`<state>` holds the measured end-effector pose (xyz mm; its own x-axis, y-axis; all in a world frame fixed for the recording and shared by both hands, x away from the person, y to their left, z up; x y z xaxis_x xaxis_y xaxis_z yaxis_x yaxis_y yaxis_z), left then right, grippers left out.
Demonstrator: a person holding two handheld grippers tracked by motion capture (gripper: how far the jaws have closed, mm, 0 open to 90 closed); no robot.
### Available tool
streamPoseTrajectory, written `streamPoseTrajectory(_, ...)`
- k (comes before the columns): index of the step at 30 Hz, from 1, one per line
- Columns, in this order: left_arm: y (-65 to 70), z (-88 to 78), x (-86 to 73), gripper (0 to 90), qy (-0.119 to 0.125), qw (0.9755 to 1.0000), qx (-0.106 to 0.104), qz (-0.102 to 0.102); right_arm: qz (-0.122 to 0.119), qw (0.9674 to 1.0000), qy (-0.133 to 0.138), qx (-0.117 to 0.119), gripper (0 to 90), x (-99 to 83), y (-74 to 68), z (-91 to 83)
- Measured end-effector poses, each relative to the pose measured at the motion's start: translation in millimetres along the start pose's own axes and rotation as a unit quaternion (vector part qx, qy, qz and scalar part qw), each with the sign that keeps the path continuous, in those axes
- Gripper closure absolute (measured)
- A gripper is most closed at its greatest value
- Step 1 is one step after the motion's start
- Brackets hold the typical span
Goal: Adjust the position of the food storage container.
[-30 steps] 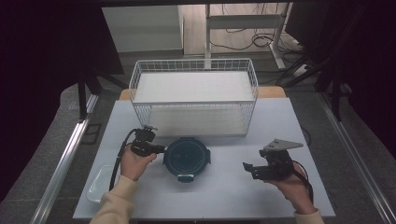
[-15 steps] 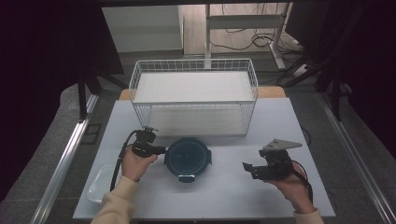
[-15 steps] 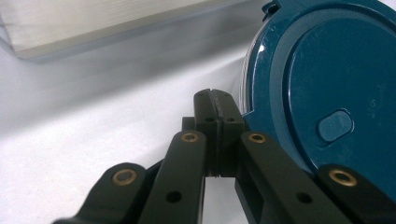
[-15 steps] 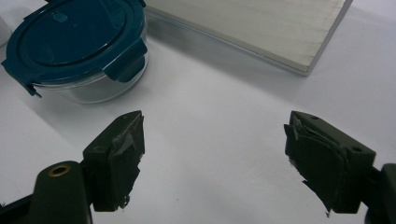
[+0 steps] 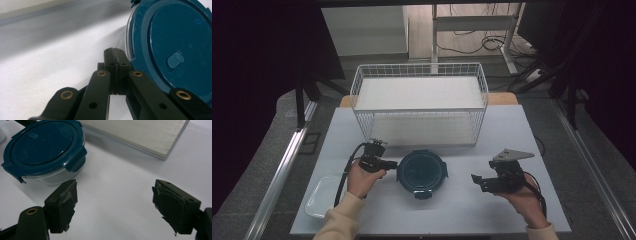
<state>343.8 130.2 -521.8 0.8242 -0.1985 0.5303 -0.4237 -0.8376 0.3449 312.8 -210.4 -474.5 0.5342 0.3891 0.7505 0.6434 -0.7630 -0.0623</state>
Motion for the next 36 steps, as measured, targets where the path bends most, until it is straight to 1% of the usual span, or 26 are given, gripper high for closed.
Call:
streamPoseTrajectory(3,4.5,1.1,-0.8,90.0,-0.005,0.9999,-0.004,0.013,-0.001,1.0,0.0,0.0,19.3,0.0,0.4,0.5)
streamPoseTrajectory(5,9.0,3.0,-1.3,90.0,-0.004,0.9999,-0.01,0.013,0.0,1.0,-0.001,0.0,19.3,0.0,0.1,0.6)
streamPoseTrajectory(6,9.0,3.0,-1.3,90.0,-0.004,0.9999,-0.01,0.013,0.0,1.0,-0.001,0.0,19.3,0.0,0.1,0.6)
streamPoseTrajectory(9,15.0,5.1,-2.4,90.0,-0.003,0.9997,-0.016,0.018,0.0,1.0,-0.001,0.0,19.3,-0.3,0.3,0.7)
streamPoseTrajectory(12,18.0,6.0,-2.9,90.0,-0.005,0.9995,-0.018,0.024,0.001,1.0,-0.001,-0.001,19.3,-0.5,0.9,0.3)
streamPoseTrajectory(13,21.5,7.4,-3.3,90.0,-0.006,0.9994,-0.024,0.025,0.001,1.0,-0.001,-0.002,19.3,-0.6,1.3,0.1)
streamPoseTrajectory(14,24.3,8.9,-3.0,90.0,-0.001,0.9994,-0.026,0.02,0.0,1.0,-0.001,-0.002,19.3,-0.5,1.5,0.1)
streamPoseTrajectory(16,26.2,9.7,-3.0,90.0,-0.001,0.9994,-0.028,0.022,0.0,1.0,-0.001,-0.002,19.3,-0.4,1.3,-0.2)
streamPoseTrajectory(17,29.6,10.8,-2.9,90.0,-0.006,0.9991,-0.029,0.029,0.001,1.0,-0.001,-0.001,19.3,-0.3,0.8,-0.2)
streamPoseTrajectory(18,29.6,10.8,-2.9,90.0,-0.006,0.9991,-0.029,0.029,0.001,1.0,-0.001,-0.001,19.3,-0.3,0.8,-0.2)
streamPoseTrajectory(19,33.2,12.6,-2.4,90.0,-0.002,0.9986,-0.045,0.027,0.002,1.0,-0.001,-0.001,19.3,-0.3,0.5,-0.2)
streamPoseTrajectory(20,36.6,15.5,-2.3,90.0,-0.004,0.9979,-0.061,0.023,0.001,1.0,-0.001,-0.001,19.3,-0.4,0.6,0.1)
streamPoseTrajectory(22,37.7,17.2,-2.6,90.0,-0.005,0.9978,-0.061,0.024,0.001,1.0,-0.001,-0.001,19.3,-0.6,0.8,0.1)
streamPoseTrajectory(24,38.4,19.4,-2.9,90.0,-0.007,0.9982,-0.054,0.026,-0.001,1.0,-0.001,-0.001,19.3,-0.9,1.5,-0.2)
streamPoseTrajectory(25,38.7,21.2,-3.2,90.0,-0.007,0.9986,-0.047,0.024,0.001,1.0,-0.001,-0.002,19.3,-1.1,2.3,-0.8)
streamPoseTrajectory(26,38.7,21.2,-3.2,90.0,-0.007,0.9986,-0.047,0.024,0.001,1.0,-0.001,-0.002,19.3,-1.1,2.3,-0.8)
streamPoseTrajectory(27,40.1,22.5,-3.5,90.0,-0.006,0.9989,-0.038,0.028,0.001,1.0,-0.001,-0.002,19.3,-1.1,2.6,-1.0)
streamPoseTrajectory(28,40.6,22.9,-3.5,90.0,-0.007,0.999,-0.035,0.029,0.002,1.0,-0.001,-0.001,19.3,-1.0,2.6,-0.8)
streamPoseTrajectory(30,41.5,25.3,-2.8,90.0,-0.004,0.999,-0.038,0.025,0.002,1.0,-0.002,-0.001,19.3,-1.1,2.2,-0.6)
streamPoseTrajectory(33,42.9,29.2,-1.1,90.0,-0.005,0.9984,-0.054,0.017,0.0,1.0,-0.003,0.0,19.3,-1.1,0.8,0.1)
streamPoseTrajectory(35,44.9,32.0,0.2,90.0,-0.005,0.9978,-0.063,0.017,0.001,1.0,-0.004,0.0,19.3,-1.1,0.5,0.6)
streamPoseTrajectory(36,47.3,34.1,1.2,90.0,-0.001,0.9978,-0.066,0.01,0.001,1.0,-0.004,0.0,19.3,-1.3,0.8,0.6)
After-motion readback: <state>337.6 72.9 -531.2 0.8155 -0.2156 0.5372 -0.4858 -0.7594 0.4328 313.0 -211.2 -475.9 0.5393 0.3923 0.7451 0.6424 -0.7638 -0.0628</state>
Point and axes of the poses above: each handheld gripper's, and its own axes: z roughly forward along the jaws, x roughly out of its top, y roughly to its right, the point moved 5 cm from there along z, roughly forward along the jaws, and after that the axes turned 2 degrees about y, right-handed, at the moved point
